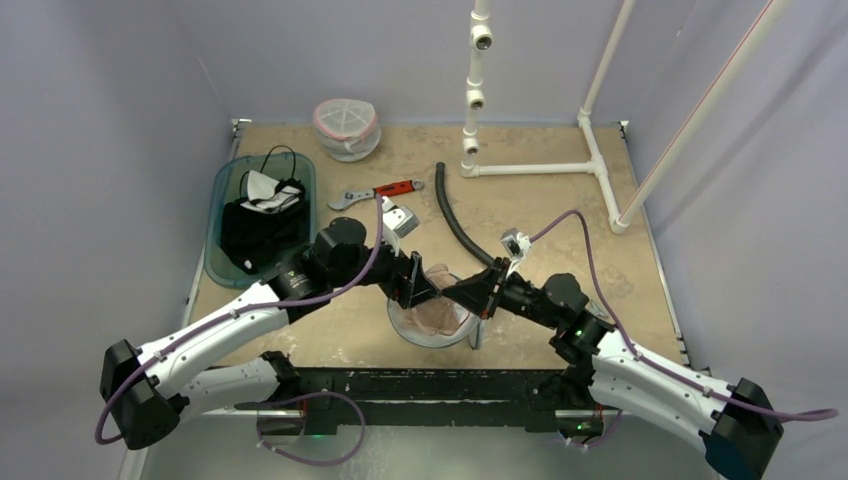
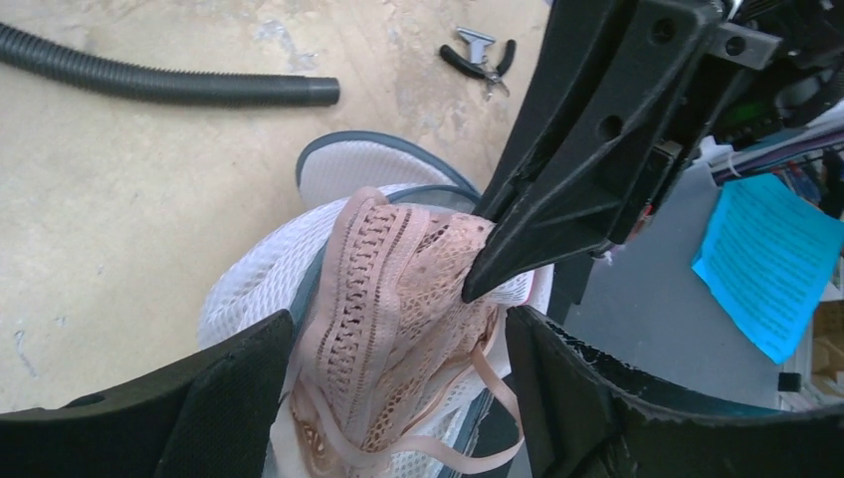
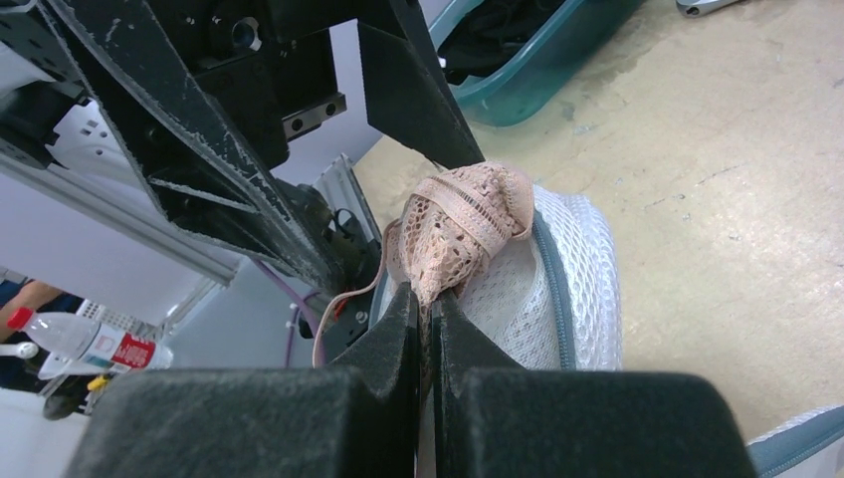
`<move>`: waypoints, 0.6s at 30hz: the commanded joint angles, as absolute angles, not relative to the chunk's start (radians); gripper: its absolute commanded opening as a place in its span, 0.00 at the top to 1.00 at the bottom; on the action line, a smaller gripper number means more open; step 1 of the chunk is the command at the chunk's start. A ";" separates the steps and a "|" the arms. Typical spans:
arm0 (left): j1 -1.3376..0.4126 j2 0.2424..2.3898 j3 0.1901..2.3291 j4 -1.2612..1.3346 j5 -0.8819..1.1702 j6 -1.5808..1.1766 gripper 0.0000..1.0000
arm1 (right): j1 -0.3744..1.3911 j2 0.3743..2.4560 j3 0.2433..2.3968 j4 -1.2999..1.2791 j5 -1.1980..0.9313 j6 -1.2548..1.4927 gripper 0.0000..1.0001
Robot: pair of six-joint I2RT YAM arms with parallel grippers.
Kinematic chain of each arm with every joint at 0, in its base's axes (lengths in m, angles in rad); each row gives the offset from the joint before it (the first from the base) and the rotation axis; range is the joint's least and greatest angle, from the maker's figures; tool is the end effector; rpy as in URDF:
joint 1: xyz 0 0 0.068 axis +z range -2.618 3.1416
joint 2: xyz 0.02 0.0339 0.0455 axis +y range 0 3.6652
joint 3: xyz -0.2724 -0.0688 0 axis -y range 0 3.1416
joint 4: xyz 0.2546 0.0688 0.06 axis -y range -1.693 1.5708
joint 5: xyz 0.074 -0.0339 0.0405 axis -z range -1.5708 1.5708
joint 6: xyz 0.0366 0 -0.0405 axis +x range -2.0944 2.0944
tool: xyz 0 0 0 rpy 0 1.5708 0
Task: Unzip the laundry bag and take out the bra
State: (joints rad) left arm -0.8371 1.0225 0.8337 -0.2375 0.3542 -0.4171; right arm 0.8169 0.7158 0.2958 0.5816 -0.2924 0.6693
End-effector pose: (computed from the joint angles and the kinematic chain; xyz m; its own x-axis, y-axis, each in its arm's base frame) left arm 0.1499 -0.1853 0.3123 -0.6210 0.1214 -0.7743 0.7180 0.4842 -0.5000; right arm 0.1148 0.1377 0.2608 -0.4676 0.3700 -0.8028 -0.7685 0.2786 0.5760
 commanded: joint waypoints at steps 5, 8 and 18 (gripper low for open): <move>-0.830 1.051 0.793 -0.085 0.548 -0.433 0.46 | 0.809 0.703 0.341 0.662 -0.326 0.664 1.00; -0.831 1.066 0.782 -0.069 0.577 -0.449 0.51 | 0.810 0.701 0.341 0.668 -0.317 0.669 1.00; -0.830 1.017 0.779 -0.083 0.485 -0.455 1.00 | 0.809 0.694 0.400 0.526 -0.283 0.631 0.57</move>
